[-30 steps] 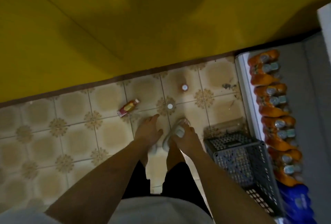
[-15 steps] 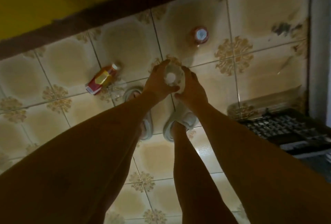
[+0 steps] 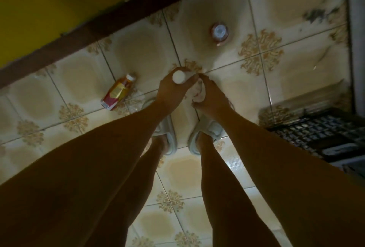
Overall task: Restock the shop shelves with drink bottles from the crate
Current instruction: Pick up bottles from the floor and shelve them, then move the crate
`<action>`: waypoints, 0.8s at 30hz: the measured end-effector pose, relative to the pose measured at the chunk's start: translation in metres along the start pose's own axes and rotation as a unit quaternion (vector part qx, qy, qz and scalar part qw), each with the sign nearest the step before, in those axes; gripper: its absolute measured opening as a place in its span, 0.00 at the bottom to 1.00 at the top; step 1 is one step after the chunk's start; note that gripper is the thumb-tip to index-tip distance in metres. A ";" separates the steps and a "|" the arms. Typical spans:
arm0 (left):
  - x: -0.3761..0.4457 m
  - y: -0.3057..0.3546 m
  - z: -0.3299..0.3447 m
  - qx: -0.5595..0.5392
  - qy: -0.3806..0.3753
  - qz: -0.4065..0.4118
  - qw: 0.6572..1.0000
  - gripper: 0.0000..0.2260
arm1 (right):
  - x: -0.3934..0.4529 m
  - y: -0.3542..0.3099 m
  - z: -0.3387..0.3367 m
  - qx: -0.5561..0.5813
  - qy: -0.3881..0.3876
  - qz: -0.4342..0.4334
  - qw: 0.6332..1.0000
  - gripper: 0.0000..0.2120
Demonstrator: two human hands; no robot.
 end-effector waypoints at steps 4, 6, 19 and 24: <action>-0.065 0.049 -0.024 -0.001 -0.025 0.001 1.000 0.08 | -0.065 -0.030 -0.033 0.008 -0.019 0.016 1.000 0.41; -0.107 0.084 -0.038 0.007 -0.050 0.003 0.999 0.07 | -0.113 -0.051 -0.053 0.089 -0.018 0.028 0.995 0.36; -0.377 0.292 -0.146 -0.010 -0.271 0.141 0.952 0.26 | -0.418 -0.238 -0.127 0.328 0.060 -0.015 0.943 0.37; -0.433 0.346 -0.182 0.005 -0.308 0.224 0.925 0.21 | -0.473 -0.299 -0.113 0.399 0.102 -0.047 0.910 0.32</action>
Point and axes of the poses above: each hand's wrist, its own x-axis towards the middle knuckle, its own z-axis out of the palm, y = z × x, the point moved 10 cm from there along x, towards the middle knuckle, and after that the axes turned 6 degrees about x, right-handed, at the moved point
